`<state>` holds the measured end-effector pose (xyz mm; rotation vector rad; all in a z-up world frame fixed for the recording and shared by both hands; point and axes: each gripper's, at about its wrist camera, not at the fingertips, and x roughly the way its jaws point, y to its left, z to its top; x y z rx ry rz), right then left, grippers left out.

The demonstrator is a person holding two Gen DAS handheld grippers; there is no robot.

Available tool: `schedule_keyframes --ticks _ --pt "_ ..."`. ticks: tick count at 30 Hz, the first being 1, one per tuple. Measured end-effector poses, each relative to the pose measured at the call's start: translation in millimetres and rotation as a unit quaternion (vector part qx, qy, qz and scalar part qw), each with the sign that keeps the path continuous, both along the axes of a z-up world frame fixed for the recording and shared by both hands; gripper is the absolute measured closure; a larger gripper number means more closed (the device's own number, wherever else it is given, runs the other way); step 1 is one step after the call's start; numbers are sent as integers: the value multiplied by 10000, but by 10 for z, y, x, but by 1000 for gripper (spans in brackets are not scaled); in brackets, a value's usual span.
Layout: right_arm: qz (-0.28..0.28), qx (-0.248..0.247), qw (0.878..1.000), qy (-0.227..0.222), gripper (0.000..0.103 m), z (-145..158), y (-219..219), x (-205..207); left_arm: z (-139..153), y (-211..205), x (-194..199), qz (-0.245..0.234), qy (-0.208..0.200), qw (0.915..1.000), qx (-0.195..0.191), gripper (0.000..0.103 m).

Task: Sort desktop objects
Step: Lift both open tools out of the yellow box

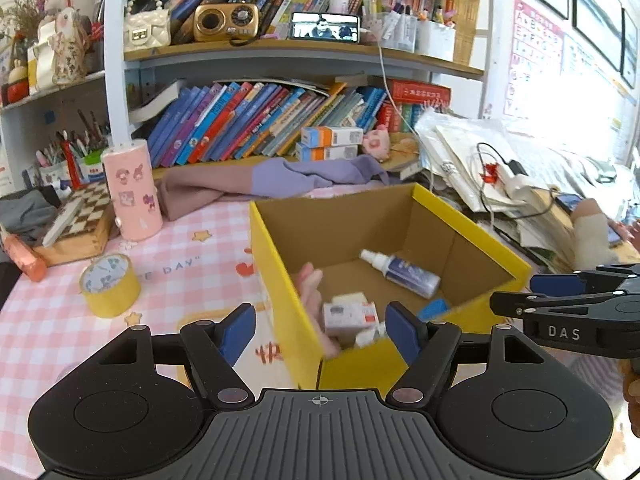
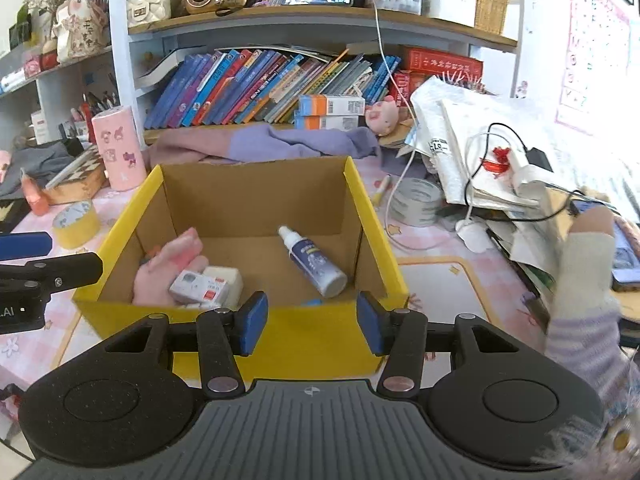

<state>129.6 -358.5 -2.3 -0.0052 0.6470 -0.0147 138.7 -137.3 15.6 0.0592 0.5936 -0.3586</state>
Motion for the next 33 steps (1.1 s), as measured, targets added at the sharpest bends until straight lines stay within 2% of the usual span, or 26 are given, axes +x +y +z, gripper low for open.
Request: schedule_keyframes --ticks 11,20,28,33 --pt "-275 -19 9992 274 56 -49 622 -483 -158 588 -388 -500 429 9978 -59 28" --pt "-476 231 9975 476 56 -160 1090 -755 -188 932 -587 -784 496 9957 22 28" --pt "-532 412 9956 645 56 -280 1396 -914 -248 1203 -695 -850 638 9942 133 28" --pt "-364 540 9946 806 56 -343 1594 -932 -257 1355 -766 -790 678 9943 237 28"
